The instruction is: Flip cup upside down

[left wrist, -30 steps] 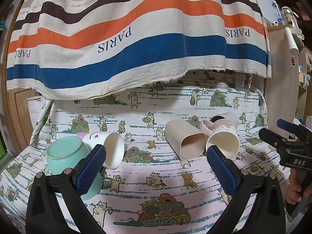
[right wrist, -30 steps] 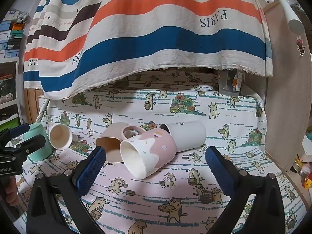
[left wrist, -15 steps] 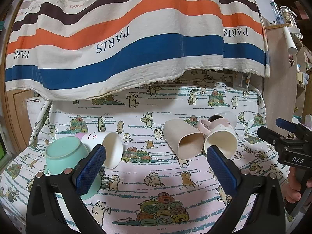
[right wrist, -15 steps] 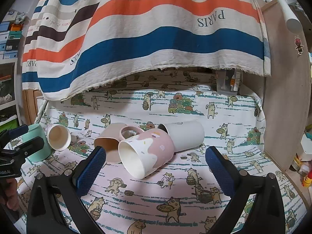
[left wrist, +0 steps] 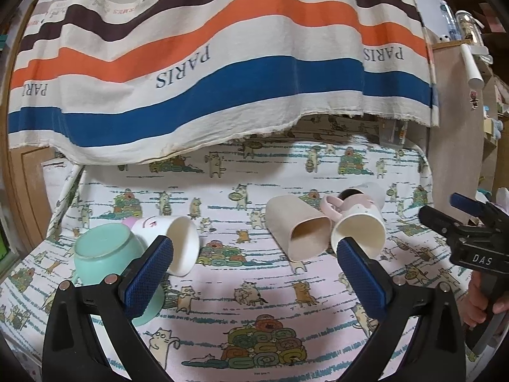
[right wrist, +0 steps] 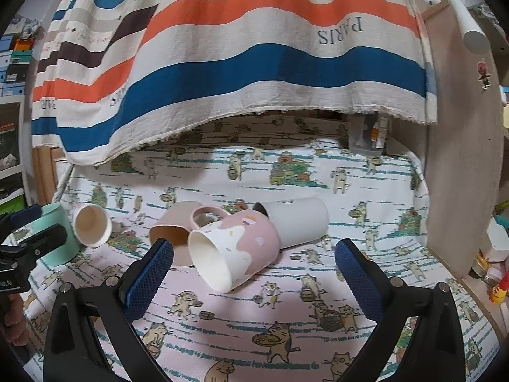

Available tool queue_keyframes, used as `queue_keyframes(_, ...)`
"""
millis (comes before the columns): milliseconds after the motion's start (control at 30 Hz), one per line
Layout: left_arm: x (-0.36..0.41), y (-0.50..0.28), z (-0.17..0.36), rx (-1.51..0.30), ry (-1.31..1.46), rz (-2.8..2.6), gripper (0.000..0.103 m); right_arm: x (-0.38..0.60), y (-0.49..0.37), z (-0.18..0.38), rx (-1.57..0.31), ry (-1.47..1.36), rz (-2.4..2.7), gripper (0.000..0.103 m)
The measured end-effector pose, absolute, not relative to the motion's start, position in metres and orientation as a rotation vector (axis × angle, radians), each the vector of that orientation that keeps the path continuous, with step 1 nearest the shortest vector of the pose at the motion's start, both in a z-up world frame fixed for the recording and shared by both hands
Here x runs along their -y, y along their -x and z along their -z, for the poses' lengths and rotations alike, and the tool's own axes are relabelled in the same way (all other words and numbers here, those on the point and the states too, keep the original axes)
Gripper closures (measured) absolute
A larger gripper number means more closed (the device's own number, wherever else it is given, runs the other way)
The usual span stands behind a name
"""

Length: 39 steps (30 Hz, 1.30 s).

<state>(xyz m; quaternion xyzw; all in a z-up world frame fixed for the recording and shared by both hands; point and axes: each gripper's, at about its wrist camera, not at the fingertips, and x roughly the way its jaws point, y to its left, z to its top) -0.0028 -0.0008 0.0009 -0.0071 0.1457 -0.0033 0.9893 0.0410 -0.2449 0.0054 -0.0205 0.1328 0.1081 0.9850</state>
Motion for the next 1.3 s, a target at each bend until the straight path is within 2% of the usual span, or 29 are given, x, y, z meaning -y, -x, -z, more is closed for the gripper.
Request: queue_keyframes(1300,-0.0027,0.0008,0.0024,-0.296,0.012,-0.019,0.0,0.2438,-0.042,-0.0031,-0.274,0.045,-0.229,0.001)
